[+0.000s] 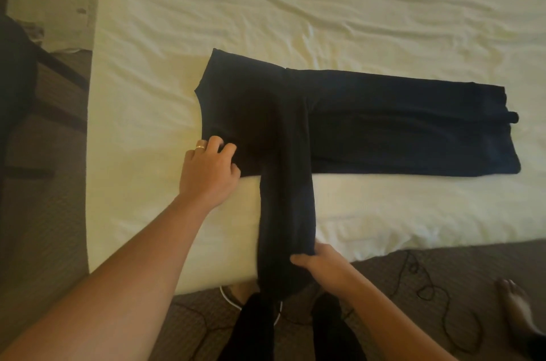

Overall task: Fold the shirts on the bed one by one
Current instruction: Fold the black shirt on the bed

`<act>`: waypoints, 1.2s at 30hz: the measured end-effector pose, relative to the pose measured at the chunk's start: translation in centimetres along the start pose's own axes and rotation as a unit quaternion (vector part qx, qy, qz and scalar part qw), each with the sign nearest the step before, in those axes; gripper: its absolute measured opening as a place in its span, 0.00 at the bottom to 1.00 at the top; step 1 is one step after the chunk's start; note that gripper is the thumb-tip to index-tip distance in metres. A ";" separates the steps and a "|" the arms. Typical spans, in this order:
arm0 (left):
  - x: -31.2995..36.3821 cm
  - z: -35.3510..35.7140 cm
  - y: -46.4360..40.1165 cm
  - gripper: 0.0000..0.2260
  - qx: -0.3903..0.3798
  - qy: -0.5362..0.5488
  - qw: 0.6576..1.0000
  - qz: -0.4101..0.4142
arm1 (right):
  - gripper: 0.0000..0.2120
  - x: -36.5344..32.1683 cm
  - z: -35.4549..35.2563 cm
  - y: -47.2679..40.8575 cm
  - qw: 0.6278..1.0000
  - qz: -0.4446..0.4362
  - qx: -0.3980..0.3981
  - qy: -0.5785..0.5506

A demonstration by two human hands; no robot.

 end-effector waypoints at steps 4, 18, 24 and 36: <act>1.5 0.2 3.0 0.17 0.059 0.044 0.997 -0.034 | 0.13 0.3 -0.5 -1.0 0.998 0.009 0.055 0.038; 5.1 5.6 9.9 0.11 -0.110 0.704 0.616 -0.336 | 0.09 -3.4 -3.0 0.3 0.953 -0.022 0.114 -0.280; 5.8 6.7 13.8 0.14 -0.150 0.758 0.523 -0.360 | 0.05 -0.9 -0.7 1.0 0.971 -0.062 0.069 -0.220; 7.4 9.1 16.7 0.09 -0.181 0.444 0.841 -0.251 | 0.17 4.2 -4.0 0.5 0.930 -0.009 0.174 0.325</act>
Point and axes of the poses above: each hand's wrist, its own y-axis away from the middle knuckle, its own z-axis out of the palm, x = y × z, the point moved 7 cm from there along -y, towards the middle knuckle, and after that the axes turned 2 degrees about x, right-handed, at the moved point
